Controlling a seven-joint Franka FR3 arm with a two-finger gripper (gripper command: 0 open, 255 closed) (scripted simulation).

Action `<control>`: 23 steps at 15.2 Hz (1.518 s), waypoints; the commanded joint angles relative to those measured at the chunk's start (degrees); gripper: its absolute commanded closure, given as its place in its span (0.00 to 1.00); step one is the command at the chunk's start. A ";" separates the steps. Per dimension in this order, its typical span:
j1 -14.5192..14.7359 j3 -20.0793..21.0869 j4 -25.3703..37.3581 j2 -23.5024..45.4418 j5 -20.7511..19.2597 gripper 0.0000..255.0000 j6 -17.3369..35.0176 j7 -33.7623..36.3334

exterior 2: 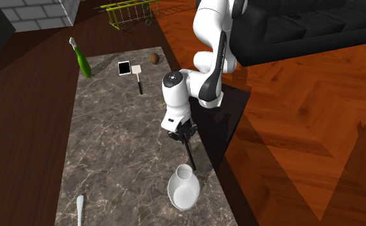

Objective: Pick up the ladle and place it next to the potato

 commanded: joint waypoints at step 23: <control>-0.30 0.34 11.50 -6.31 -2.61 1.00 -17.61 3.62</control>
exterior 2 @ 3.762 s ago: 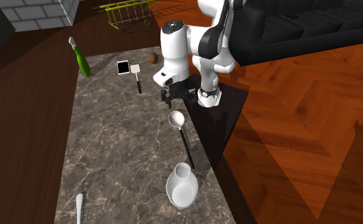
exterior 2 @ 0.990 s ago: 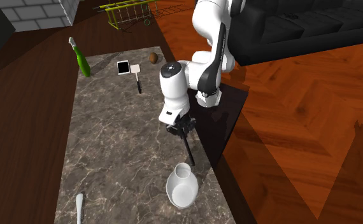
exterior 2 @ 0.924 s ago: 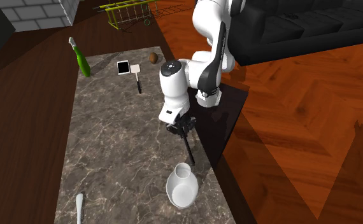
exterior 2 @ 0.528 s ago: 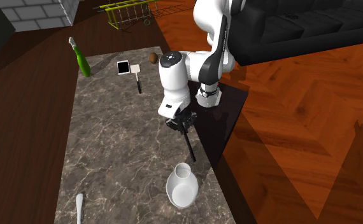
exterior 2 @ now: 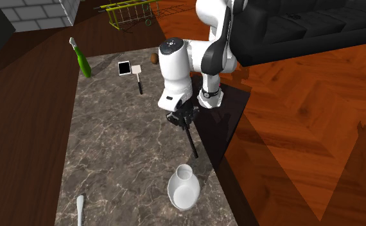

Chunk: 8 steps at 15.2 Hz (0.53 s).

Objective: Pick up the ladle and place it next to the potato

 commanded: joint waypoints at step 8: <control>-1.81 -1.61 -4.32 -8.03 -1.96 1.00 -3.92 -1.98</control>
